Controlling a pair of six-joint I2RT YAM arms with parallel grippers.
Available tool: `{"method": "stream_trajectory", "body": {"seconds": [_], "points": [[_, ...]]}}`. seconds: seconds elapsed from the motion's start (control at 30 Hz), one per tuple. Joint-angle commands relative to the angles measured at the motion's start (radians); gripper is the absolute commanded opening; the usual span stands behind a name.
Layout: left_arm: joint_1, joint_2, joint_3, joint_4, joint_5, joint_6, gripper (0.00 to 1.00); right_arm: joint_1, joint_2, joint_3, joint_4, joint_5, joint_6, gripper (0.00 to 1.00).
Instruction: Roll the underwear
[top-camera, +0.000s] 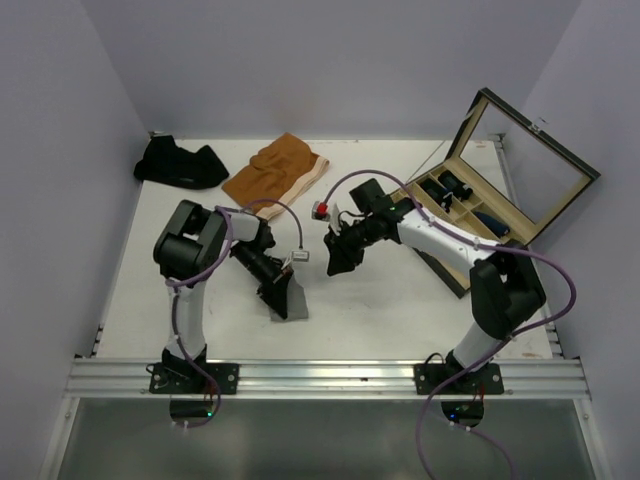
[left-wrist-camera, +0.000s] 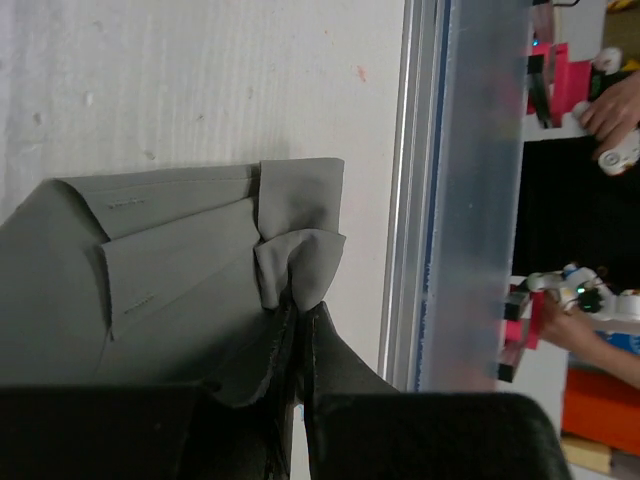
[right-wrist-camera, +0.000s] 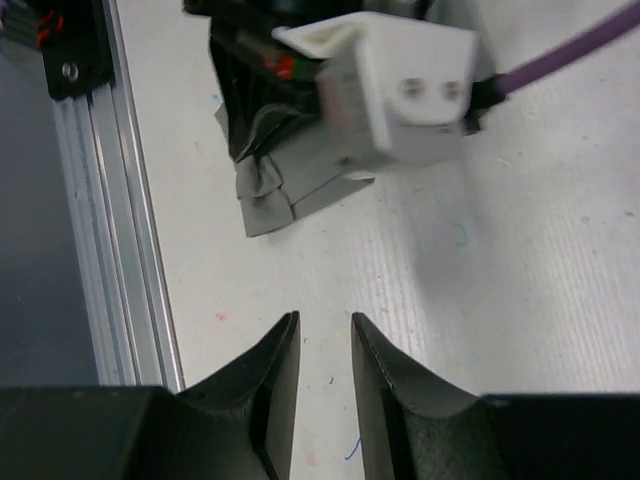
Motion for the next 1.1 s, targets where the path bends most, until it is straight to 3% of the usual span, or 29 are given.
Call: {"method": "stream_trajectory", "body": {"seconds": [0.0,0.17,0.33,0.8,0.9,0.93,1.07], "points": [[0.051,0.098,0.066,-0.002,-0.177,0.117,0.03,0.107,-0.059,-0.005,-0.019,0.101,-0.100,0.32],[0.059,0.152,0.093,-0.013,-0.177,0.113,0.04,0.259,-0.016,-0.019,0.093,0.198,-0.095,0.43],[0.062,0.177,0.093,0.005,-0.169,0.093,0.06,0.378,0.045,-0.016,0.219,0.264,-0.104,0.47],[0.063,0.181,0.102,0.040,-0.177,0.056,0.11,0.442,0.202,-0.080,0.432,0.315,-0.157,0.49],[0.063,0.181,0.102,0.039,-0.178,0.056,0.12,0.445,0.219,-0.095,0.430,0.312,-0.173,0.43],[0.065,0.180,0.102,0.040,-0.177,0.056,0.12,0.446,0.217,-0.103,0.436,0.309,-0.173,0.32],[0.069,0.155,0.096,0.068,-0.169,0.030,0.16,0.446,0.210,-0.124,0.409,0.275,-0.189,0.06]]}}
